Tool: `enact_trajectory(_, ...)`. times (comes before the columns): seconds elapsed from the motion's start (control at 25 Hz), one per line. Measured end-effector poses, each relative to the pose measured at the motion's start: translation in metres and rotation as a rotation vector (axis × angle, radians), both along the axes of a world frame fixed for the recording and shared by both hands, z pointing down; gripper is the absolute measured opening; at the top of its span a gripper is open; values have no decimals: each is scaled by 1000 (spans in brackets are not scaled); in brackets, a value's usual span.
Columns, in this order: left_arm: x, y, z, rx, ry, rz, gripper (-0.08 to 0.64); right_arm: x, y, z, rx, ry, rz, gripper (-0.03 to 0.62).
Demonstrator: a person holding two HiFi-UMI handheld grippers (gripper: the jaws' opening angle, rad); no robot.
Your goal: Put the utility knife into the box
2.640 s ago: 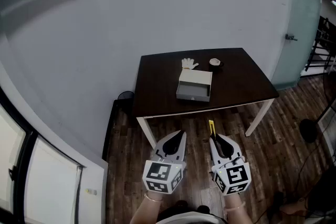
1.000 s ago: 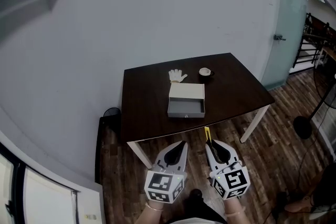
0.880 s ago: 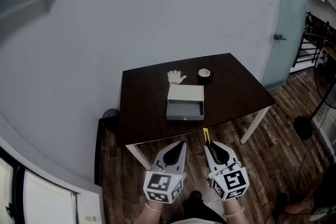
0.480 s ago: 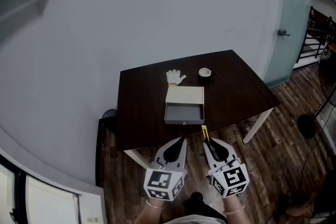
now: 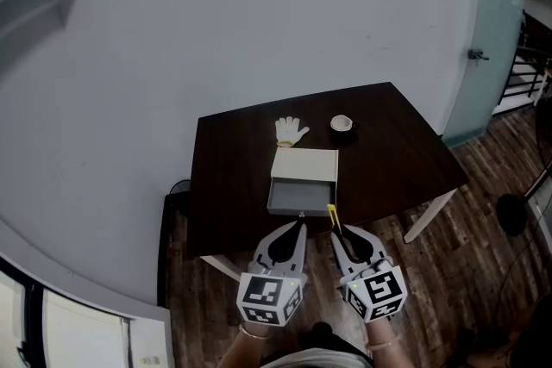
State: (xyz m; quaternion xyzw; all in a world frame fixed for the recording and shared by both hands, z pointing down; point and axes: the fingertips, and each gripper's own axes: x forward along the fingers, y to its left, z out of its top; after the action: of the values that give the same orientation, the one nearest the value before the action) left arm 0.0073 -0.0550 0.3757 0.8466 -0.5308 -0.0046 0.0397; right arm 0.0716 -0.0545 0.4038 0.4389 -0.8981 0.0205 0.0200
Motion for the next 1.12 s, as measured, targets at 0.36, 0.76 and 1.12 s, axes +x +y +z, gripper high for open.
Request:
enact_trajectory(0.36, -4, -31, 4, -18, 2, -26, 18, -3, -43, 9, -19, 8, -25, 61)
enact_trajectory(0.76, -19, -87, 17, -27, 1, 5, 18, -24, -99, 25, -45, 37, -13, 61)
enact_trajectory(1.12, -38, -146, 20, -18, 1, 50, 18, -48, -154, 38, -56, 81, 9, 61)
